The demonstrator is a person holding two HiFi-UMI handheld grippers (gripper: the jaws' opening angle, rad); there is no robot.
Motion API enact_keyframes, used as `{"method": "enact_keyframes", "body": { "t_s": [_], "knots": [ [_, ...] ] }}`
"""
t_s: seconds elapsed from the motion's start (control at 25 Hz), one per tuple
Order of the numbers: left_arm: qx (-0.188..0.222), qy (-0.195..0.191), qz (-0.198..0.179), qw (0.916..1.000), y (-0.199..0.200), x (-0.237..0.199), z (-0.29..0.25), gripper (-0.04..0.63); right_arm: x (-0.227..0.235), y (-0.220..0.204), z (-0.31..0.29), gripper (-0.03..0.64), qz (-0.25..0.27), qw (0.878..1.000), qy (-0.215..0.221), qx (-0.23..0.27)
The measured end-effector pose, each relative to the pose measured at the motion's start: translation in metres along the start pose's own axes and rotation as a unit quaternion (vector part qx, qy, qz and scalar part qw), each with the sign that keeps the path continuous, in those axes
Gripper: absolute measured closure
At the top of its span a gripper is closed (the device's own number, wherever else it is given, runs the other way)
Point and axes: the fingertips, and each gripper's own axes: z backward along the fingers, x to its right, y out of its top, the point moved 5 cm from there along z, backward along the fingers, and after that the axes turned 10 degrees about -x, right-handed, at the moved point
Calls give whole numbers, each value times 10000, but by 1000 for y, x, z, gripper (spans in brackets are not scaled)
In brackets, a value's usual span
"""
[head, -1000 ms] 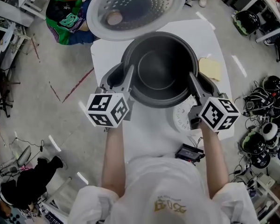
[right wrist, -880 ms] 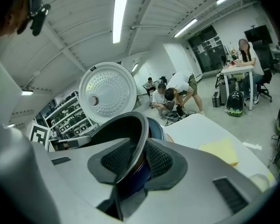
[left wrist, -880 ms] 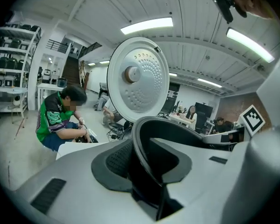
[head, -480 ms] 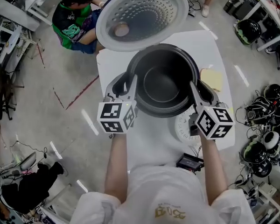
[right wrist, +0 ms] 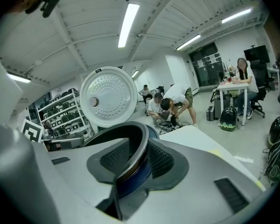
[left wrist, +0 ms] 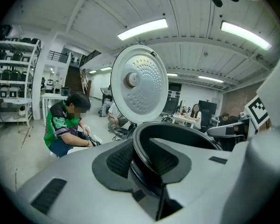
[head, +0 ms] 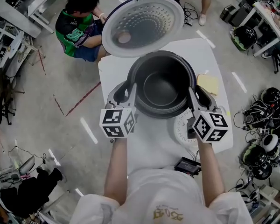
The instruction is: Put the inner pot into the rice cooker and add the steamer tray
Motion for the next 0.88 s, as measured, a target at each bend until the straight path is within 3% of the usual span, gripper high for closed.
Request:
{"method": "enact_keyframes", "body": {
  "t_s": [0.4,0.88],
  "knots": [
    [378,-367,144,9985,5,17,39,469,-21,0,38,486,101,9994,-27,335],
    [514,-1072,331,9924,-26,57,96,468,-44,-41,103,488,-44,9989,-147,436]
  ]
}}
